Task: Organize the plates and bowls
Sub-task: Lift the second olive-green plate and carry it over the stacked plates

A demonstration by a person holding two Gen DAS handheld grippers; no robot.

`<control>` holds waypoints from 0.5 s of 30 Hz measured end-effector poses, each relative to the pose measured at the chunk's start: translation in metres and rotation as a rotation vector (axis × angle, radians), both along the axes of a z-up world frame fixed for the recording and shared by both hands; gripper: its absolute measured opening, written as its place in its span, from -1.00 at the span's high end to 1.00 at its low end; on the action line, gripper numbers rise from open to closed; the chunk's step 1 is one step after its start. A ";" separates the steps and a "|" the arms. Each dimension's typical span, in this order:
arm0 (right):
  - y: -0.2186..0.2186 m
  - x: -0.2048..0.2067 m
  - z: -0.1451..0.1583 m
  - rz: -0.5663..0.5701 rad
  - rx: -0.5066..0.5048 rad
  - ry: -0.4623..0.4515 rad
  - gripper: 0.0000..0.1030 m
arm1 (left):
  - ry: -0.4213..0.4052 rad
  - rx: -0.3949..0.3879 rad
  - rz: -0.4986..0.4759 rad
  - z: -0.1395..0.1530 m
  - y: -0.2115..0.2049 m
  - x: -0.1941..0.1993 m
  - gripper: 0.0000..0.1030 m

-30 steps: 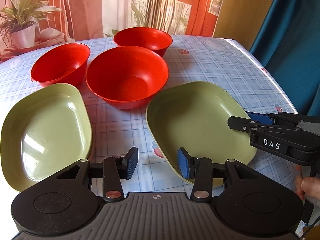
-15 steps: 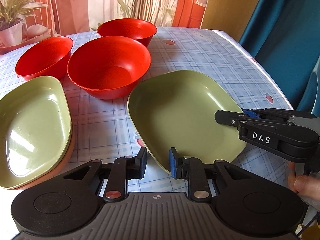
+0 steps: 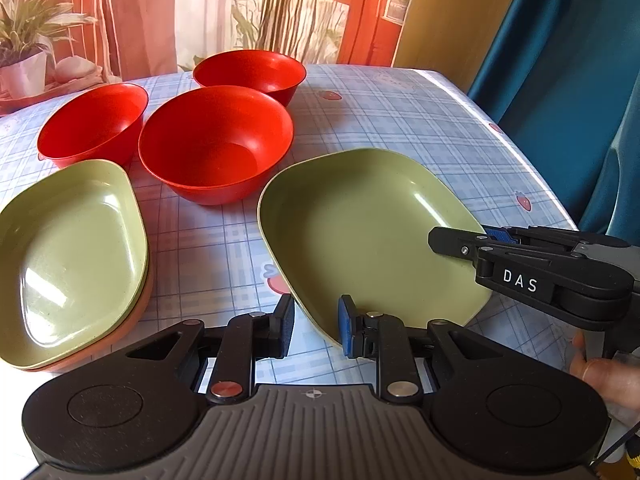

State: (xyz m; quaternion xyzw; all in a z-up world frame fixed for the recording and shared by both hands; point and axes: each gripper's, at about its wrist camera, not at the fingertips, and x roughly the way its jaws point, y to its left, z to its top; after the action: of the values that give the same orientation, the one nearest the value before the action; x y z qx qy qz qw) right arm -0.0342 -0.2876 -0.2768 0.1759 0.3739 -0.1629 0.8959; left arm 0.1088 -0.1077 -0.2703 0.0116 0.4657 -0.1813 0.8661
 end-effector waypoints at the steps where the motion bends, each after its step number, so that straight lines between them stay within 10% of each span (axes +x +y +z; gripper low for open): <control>1: 0.001 0.000 0.001 0.000 -0.002 -0.001 0.69 | -0.003 -0.001 0.000 0.001 0.000 -0.001 0.52; 15: 0.019 0.002 0.028 0.020 -0.033 -0.030 0.69 | -0.064 -0.024 0.032 0.025 0.019 -0.015 0.52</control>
State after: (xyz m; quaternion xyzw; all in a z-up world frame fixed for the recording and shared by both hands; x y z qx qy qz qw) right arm -0.0324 -0.2682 -0.2487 0.1599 0.3594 -0.1575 0.9058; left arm 0.0940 -0.0892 -0.2450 -0.0005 0.4356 -0.1724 0.8835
